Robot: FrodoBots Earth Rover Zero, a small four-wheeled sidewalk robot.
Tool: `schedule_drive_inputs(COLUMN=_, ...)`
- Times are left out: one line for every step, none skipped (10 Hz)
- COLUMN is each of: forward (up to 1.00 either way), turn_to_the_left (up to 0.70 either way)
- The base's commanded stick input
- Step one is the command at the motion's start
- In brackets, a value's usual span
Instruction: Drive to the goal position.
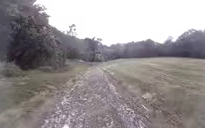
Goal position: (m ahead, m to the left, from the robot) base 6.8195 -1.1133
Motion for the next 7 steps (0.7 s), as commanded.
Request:
schedule_drive_inputs(forward=0.45, turn_to_the_left=0.11)
schedule_drive_inputs(forward=0.45, turn_to_the_left=0.06)
schedule_drive_inputs(forward=0.45, turn_to_the_left=0.02)
schedule_drive_inputs(forward=0.45, turn_to_the_left=0.01)
schedule_drive_inputs(forward=0.45, turn_to_the_left=0.00)
schedule_drive_inputs(forward=0.45, turn_to_the_left=0.00)
schedule_drive_inputs(forward=0.45, turn_to_the_left=0.00)
